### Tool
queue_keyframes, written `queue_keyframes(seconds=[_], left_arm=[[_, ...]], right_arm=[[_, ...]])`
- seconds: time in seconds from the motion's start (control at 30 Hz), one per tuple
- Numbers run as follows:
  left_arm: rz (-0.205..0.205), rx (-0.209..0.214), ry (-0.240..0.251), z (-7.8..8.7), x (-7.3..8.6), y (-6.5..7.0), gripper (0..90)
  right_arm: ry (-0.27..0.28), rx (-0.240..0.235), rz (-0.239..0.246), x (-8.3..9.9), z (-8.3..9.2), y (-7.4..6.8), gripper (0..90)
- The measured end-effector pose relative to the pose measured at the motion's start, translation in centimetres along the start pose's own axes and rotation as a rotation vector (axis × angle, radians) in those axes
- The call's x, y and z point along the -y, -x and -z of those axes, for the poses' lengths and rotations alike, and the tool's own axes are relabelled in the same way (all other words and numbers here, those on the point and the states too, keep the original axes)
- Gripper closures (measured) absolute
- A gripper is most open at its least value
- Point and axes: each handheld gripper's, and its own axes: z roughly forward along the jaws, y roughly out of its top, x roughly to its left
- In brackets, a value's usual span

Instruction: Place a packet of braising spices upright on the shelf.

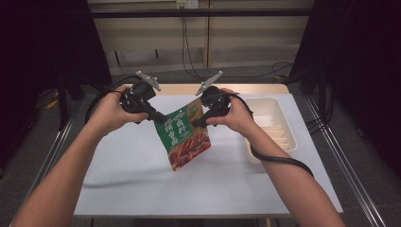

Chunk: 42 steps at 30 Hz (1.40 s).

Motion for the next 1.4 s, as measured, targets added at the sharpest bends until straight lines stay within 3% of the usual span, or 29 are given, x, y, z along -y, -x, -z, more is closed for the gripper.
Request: queue_keyframes(seconds=[0.23, 0.27, 0.43, 0.5, 0.53, 0.57, 0.77, 0.87, 1.0, 1.1, 1.13, 1.23, 1.3, 1.37, 1.4], left_arm=[[0.008, 0.001, 0.005, 0.0, 0.0, 0.0, 90.0], [-0.022, 0.0, -0.019, 0.1, -0.1, -0.3, 90.0], [-0.022, 0.001, -0.018, 0.1, -0.1, -0.4, 90.0], [-0.025, 0.004, -0.02, 0.1, -0.1, -0.4, 90.0], [-0.024, 0.004, -0.017, 0.1, -0.1, -0.4, 90.0], [0.01, 0.002, 0.005, 0.0, 0.0, -0.2, 90.0], [0.009, -0.004, 0.009, 0.0, -0.1, -0.3, 90.0], [0.012, -0.008, 0.006, 0.1, -0.1, -0.4, 90.0], [0.02, -0.014, 0.013, 0.1, -0.1, -0.5, 90.0], [0.025, -0.025, 0.017, 0.1, 0.0, -0.5, 90.0], [0.005, -0.026, -0.003, 0.3, 0.0, -0.8, 90.0], [-0.004, -0.033, -0.007, 0.3, -0.1, -1.0, 90.0], [0.001, -0.036, -0.002, 0.3, -0.1, -1.0, 90.0], [0.031, -0.026, 0.035, 0.2, -0.1, -0.8, 90.0], [0.022, -0.03, 0.039, 0.2, -0.1, -0.8, 90.0]], right_arm=[[0.006, -0.041, 0.017, -1.0, 0.4, 0.2, 14.9], [0.009, -0.043, 0.019, -1.1, 0.3, 0.3, 15.8], [-0.004, -0.06, 0.043, -1.3, 0.5, 0.3, 19.3], [0.017, -0.063, 0.059, -1.5, 0.6, 0.3, 21.8], [0.014, -0.073, 0.063, -1.6, 0.7, 0.3, 23.0], [0.014, -0.073, 0.063, -1.6, 0.7, 0.3, 23.0], [0.007, -0.084, 0.113, -2.2, 1.2, 0.0, 29.4], [-0.015, -0.079, 0.13, -2.5, 1.4, -0.3, 30.0], [-0.045, -0.077, 0.173, -2.6, 1.8, -0.3, 38.1], [-0.053, -0.088, 0.178, -2.5, 2.0, -0.4, 42.4], [-0.071, -0.097, 0.2, -2.6, 2.2, -0.6, 44.5], [-0.086, -0.107, 0.21, -2.6, 2.4, -0.9, 45.7], [-0.11, -0.11, 0.203, -2.7, 2.6, -1.2, 46.1], [-0.126, -0.109, 0.205, -2.9, 2.7, -1.3, 47.4], [-0.13, -0.106, 0.207, -3.0, 2.7, -1.3, 48.7]])
